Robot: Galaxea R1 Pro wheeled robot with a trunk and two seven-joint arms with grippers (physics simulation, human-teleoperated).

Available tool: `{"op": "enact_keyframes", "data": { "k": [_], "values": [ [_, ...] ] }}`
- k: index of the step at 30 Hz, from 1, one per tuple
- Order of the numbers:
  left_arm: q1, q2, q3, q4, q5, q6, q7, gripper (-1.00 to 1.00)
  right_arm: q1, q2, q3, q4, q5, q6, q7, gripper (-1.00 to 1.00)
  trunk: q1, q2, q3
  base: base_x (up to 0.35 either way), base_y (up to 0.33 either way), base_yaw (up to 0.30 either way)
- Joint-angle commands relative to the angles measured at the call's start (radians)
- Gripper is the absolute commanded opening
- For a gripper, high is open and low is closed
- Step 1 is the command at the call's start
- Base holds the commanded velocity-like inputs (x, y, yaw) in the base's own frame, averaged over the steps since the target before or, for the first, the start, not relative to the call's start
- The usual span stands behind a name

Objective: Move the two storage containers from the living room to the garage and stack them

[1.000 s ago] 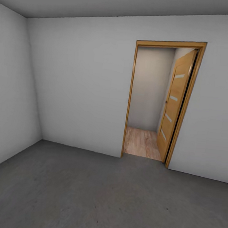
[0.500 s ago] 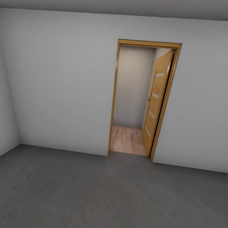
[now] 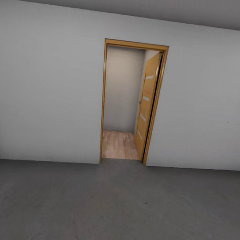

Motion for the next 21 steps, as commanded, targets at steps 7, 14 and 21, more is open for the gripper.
{"op": "enact_keyframes", "data": {
  "k": [7, 14, 21],
  "values": [
    [0.000, -0.001, 0.001, 0.003, 0.006, -0.005, -0.001, 1.00, -0.002, -0.002, 0.008, 0.003, -0.005, -0.009, -0.004, 1.00, 0.000, -0.001, -0.001, 0.000, 0.000, -0.296],
    [0.000, -0.003, 0.002, 0.004, 0.008, 0.001, 0.001, 1.00, -0.002, -0.004, 0.009, 0.003, -0.002, -0.006, -0.002, 1.00, 0.000, -0.001, -0.001, 0.099, 0.000, -0.223],
    [0.000, -0.003, 0.002, 0.005, 0.010, 0.003, 0.002, 1.00, -0.002, -0.004, 0.011, 0.003, 0.001, -0.004, 0.004, 1.00, 0.000, -0.001, -0.001, 0.296, 0.000, -0.025]
  ]
}}
